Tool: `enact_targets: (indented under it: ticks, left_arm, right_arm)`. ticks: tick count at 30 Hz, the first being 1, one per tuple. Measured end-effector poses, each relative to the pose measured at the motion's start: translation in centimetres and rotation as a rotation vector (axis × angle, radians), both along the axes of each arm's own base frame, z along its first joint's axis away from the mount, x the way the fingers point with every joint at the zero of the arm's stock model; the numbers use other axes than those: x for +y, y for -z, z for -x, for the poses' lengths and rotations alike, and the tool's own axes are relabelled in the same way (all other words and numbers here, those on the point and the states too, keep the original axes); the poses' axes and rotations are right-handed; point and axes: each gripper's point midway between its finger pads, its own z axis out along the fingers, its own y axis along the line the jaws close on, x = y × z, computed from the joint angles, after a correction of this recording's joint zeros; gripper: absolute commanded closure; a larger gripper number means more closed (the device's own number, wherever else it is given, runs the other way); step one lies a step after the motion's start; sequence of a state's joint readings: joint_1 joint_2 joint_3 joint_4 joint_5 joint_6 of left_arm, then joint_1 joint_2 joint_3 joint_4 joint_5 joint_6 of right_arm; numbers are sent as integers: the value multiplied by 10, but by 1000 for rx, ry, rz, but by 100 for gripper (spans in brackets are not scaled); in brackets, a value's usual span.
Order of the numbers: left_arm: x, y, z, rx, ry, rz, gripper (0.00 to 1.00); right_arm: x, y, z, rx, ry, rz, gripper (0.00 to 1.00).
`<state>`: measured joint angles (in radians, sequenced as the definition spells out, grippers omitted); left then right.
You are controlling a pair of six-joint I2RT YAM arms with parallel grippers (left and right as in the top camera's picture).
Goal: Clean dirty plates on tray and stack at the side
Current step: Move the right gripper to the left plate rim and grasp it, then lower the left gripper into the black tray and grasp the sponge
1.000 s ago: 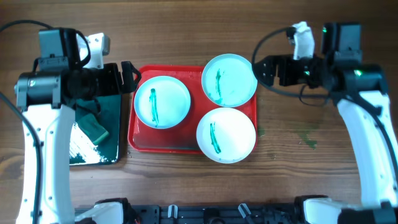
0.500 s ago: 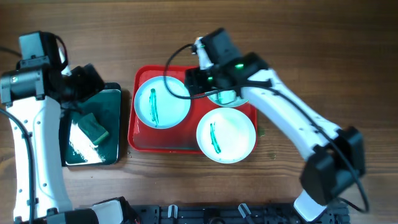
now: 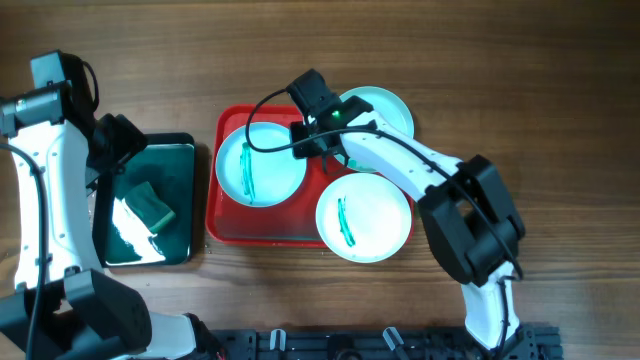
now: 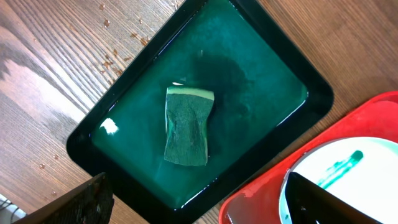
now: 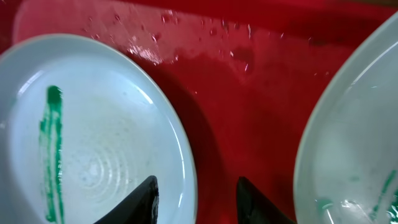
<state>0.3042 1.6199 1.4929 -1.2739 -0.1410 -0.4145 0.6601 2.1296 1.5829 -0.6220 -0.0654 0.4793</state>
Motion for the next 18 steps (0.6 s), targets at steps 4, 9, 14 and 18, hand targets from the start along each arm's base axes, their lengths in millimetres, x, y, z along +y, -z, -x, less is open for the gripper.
enact_targets:
  ticks: [4, 9, 14, 18]
  left_arm:
    - [2, 7, -1, 22, -5, -2, 16]
    - [3, 12, -1, 40, -13, 2, 24]
    - [2, 16, 1, 49, -40, 8, 23]
    - [-1, 35, 10, 85, -45, 19, 22]
  right_arm:
    - [3, 15, 7, 30, -1, 19, 75]
    - [6, 30, 16, 60, -11, 44, 96]
    - [8, 29, 14, 59, 8, 39, 96]
    - [8, 29, 14, 58, 9, 41, 96]
